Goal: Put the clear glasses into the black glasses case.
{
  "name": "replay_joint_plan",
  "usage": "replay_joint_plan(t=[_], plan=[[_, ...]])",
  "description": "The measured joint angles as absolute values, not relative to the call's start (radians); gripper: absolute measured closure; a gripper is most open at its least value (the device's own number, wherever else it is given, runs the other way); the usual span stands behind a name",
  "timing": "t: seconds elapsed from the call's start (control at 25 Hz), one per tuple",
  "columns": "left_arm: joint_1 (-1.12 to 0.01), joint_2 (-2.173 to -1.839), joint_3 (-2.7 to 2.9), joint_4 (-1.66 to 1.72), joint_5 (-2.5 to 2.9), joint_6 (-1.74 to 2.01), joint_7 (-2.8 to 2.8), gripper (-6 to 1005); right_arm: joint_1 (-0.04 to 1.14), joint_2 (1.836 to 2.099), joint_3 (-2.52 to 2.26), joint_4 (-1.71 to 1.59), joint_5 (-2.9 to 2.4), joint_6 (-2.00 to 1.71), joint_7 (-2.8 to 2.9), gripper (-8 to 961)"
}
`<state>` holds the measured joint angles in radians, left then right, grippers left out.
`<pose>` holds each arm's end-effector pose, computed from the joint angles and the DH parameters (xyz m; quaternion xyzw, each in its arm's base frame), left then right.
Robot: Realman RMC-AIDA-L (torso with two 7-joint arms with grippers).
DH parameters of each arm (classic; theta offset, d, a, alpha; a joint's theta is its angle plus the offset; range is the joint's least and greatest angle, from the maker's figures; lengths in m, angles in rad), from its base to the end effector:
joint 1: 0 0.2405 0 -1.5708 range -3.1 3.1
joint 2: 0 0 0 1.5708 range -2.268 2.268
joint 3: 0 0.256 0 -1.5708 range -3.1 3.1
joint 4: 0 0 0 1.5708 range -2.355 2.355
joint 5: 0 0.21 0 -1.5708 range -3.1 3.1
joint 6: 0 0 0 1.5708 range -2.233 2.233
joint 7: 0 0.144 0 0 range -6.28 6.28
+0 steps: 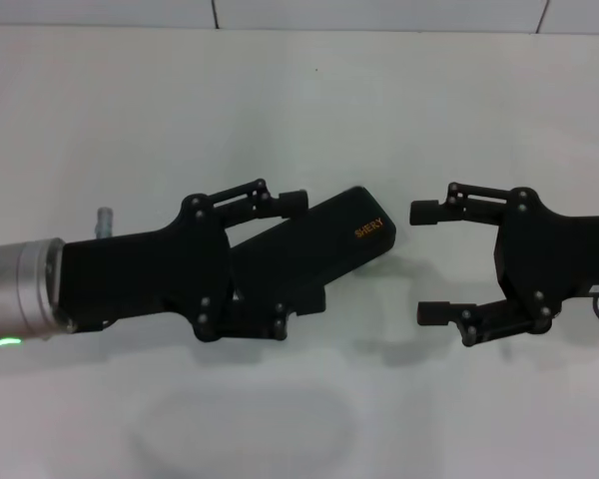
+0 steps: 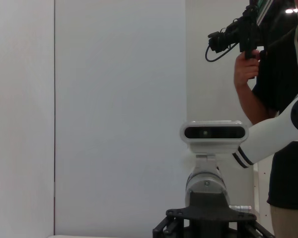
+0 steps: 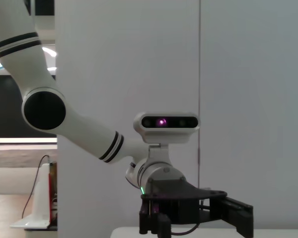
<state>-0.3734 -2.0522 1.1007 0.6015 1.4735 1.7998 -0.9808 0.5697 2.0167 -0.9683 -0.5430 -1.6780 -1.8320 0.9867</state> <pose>-0.2343 0.2665 -0.0077 -0.9149 -0.0193 -0.3976 0.0677 0.2108 0.3030 -0.0007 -0.9361 -0.0356 0.3494 0.0183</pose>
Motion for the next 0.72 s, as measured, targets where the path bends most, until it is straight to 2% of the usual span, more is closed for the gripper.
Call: replay_joint_plan(t=[0.72], plan=[[-0.330,-2.038,1.073,0.601,1.474,1.886,-0.894,115,0.572,2.024,-0.971,-0.518,-1.661,-1.798,0.943,63]])
